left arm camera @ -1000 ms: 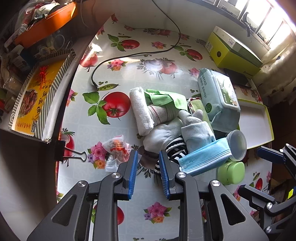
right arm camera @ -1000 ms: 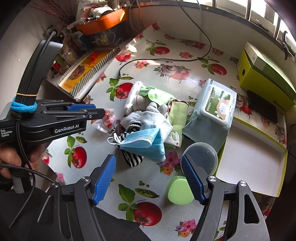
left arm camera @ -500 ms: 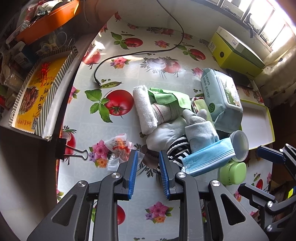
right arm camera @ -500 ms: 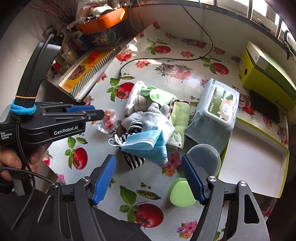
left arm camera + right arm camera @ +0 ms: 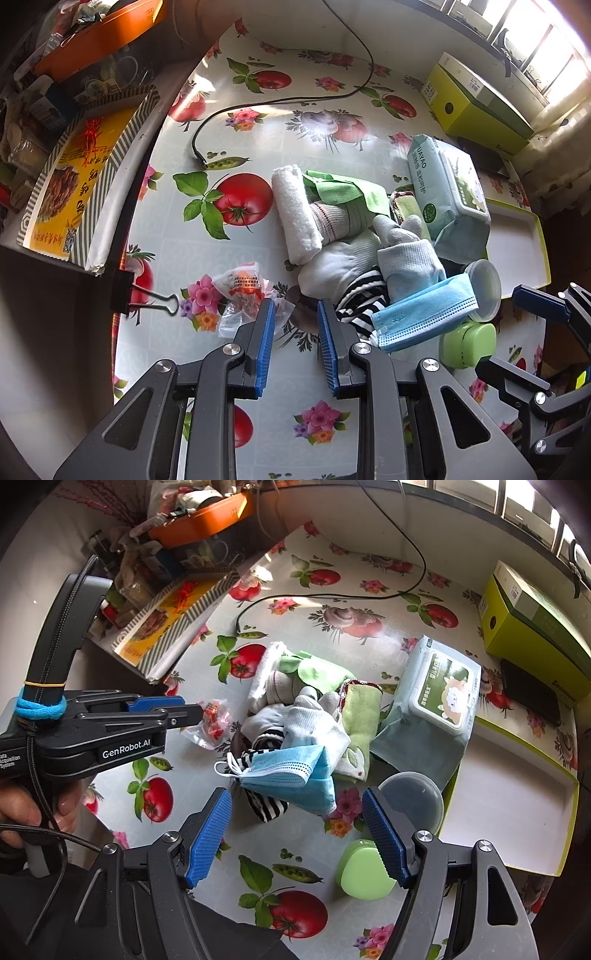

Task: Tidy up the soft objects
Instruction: 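Move the right tool toward the white glove on the pile, then grasp the white glove with the right tool while the left tool grasps the snack bag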

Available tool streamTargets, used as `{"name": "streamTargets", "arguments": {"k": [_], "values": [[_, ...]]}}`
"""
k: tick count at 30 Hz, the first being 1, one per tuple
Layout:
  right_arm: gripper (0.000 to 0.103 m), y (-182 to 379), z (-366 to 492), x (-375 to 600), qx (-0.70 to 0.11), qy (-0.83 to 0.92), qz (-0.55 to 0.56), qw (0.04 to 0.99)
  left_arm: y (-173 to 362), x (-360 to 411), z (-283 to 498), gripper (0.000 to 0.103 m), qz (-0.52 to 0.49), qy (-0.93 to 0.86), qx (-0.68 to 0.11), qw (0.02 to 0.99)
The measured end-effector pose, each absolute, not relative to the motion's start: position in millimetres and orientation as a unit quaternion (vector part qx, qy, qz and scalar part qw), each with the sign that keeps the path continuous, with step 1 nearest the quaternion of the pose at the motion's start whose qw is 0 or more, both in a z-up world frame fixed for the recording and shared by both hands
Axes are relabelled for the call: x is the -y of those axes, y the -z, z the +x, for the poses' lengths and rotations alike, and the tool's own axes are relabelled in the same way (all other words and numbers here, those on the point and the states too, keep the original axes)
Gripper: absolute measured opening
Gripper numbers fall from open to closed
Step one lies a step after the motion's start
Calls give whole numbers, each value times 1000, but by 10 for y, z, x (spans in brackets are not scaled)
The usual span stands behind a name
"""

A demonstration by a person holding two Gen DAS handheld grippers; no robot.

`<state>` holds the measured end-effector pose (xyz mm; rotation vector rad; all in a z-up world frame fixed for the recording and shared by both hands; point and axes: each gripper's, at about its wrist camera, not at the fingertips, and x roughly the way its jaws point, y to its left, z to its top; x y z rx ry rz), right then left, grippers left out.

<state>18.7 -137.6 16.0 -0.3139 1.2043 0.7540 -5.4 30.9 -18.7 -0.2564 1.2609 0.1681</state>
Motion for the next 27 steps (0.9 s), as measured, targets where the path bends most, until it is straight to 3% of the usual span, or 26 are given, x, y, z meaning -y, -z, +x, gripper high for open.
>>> {"name": "streamTargets", "arguments": {"k": [27], "values": [[74, -123, 527, 1133, -556, -348, -137, 743, 532, -904, -136, 25, -197, -115, -593, 772]]}}
